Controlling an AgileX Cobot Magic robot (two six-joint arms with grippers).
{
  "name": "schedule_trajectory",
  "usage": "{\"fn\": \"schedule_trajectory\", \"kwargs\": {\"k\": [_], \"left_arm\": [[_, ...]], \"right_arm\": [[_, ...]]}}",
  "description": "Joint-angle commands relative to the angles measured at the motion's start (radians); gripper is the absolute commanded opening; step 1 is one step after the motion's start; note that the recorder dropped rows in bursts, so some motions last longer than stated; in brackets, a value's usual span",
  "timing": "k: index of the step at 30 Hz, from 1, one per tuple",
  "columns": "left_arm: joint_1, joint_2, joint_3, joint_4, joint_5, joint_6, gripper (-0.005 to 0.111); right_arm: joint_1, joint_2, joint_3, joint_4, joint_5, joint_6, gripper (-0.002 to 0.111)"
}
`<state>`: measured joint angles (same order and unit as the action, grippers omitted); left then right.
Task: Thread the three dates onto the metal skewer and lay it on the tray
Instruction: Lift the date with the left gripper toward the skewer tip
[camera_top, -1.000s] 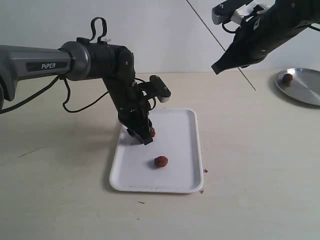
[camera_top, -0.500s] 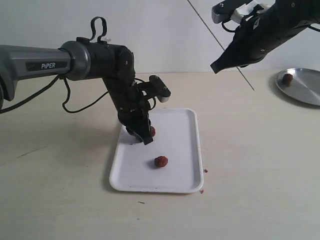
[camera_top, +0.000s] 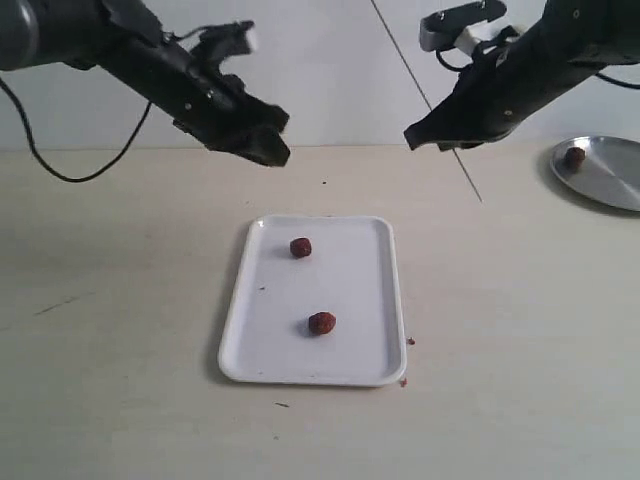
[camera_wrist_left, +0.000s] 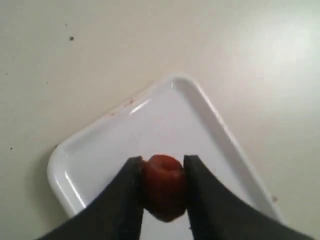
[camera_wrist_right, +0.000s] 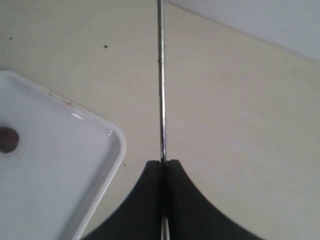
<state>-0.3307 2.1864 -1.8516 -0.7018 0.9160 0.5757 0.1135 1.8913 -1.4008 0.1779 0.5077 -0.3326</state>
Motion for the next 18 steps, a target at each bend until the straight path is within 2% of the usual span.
{"fn": "schedule_trajectory", "kwargs": {"k": [1, 5, 11, 16, 18], "left_arm": [[0.101, -0.009, 0.007, -0.300, -0.045, 0.013, 0.029], [0.155, -0.009, 0.017, -0.479, -0.090, 0.028, 0.029], [0.160, -0.009, 0.017, -0.615, -0.158, 0.028, 0.029], [0.149, -0.009, 0.017, -0.730, -0.218, 0.026, 0.029], [0.149, -0.009, 0.017, -0.732, -0.241, 0.026, 0.029]], "right_arm": [[-0.002, 0.058, -0.002, 0.190, 0.126, -0.176, 0.000], [-0.002, 0.095, -0.002, 0.394, 0.253, -0.402, 0.000], [-0.002, 0.102, -0.002, 0.620, 0.390, -0.592, 0.000], [-0.002, 0.102, -0.002, 0.661, 0.397, -0.621, 0.000], [-0.002, 0.102, -0.002, 0.661, 0.397, -0.625, 0.000]]}}
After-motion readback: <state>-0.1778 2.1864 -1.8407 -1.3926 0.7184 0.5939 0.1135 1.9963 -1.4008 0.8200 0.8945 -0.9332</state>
